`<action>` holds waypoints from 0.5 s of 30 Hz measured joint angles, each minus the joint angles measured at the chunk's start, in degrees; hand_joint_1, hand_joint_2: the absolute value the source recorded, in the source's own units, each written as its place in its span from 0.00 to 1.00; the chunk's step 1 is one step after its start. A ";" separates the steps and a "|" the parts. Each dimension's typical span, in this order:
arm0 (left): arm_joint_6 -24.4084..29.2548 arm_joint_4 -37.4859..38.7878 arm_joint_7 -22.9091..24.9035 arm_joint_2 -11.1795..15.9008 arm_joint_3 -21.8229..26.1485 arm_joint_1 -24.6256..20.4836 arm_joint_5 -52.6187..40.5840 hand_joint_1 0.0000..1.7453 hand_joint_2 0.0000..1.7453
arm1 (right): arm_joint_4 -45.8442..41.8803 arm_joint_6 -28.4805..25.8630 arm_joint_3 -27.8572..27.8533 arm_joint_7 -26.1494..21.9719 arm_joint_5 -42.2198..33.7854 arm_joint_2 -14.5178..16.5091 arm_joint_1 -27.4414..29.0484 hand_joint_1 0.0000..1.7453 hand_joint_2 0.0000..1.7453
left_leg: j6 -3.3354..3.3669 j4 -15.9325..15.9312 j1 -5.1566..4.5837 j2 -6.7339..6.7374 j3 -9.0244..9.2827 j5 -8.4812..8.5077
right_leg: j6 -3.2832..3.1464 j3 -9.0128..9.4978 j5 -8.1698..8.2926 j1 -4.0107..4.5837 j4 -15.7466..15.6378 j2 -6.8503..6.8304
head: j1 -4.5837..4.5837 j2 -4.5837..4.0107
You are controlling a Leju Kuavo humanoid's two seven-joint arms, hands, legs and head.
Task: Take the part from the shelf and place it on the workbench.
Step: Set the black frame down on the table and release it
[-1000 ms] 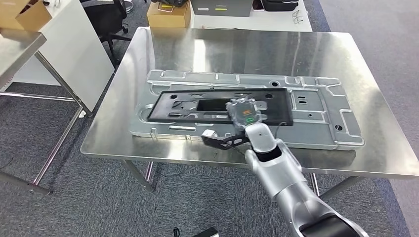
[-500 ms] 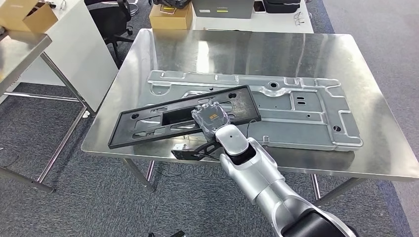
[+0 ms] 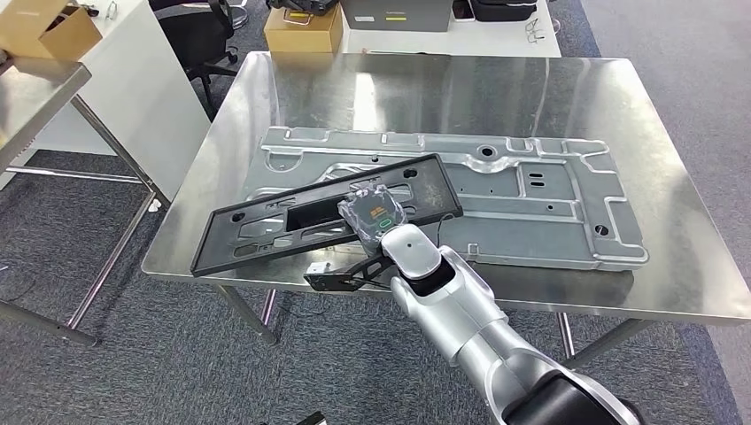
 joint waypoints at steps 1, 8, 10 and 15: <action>0.03 -0.04 0.07 0.05 0.01 0.02 0.16 0.00 1.00 | 0.01 0.08 0.32 0.34 -0.32 -0.09 -0.20 1.00 1.00 | 0.00 0.00 0.01 0.00 0.00 0.00 | -0.01 0.00 -0.01 0.01 0.00 0.00 | 0.00 0.00; 0.08 -0.31 0.15 0.40 0.07 0.18 1.25 0.00 1.00 | 0.34 0.69 2.21 3.07 -1.70 -1.73 -2.18 1.00 1.00 | 0.00 -0.01 0.02 0.00 0.01 0.00 | -0.03 0.01 -0.01 0.02 0.00 -0.01 | 0.00 0.00; 0.08 -0.31 0.15 0.45 0.16 0.26 1.51 0.00 1.00 | 0.55 1.08 2.40 3.70 -2.23 -2.51 -2.47 1.00 1.00 | 0.00 -0.01 0.01 0.01 0.01 0.00 | -0.03 0.01 -0.01 0.02 0.00 -0.04 | 0.00 0.00; 0.08 -0.37 0.15 0.62 0.78 0.64 1.96 0.00 1.00 | 0.97 1.32 2.47 4.26 -3.05 -4.35 -2.79 1.00 1.00 | 0.00 -0.01 0.01 0.01 0.00 0.00 | -0.04 0.02 -0.01 0.01 0.00 -0.05 | 0.00 0.00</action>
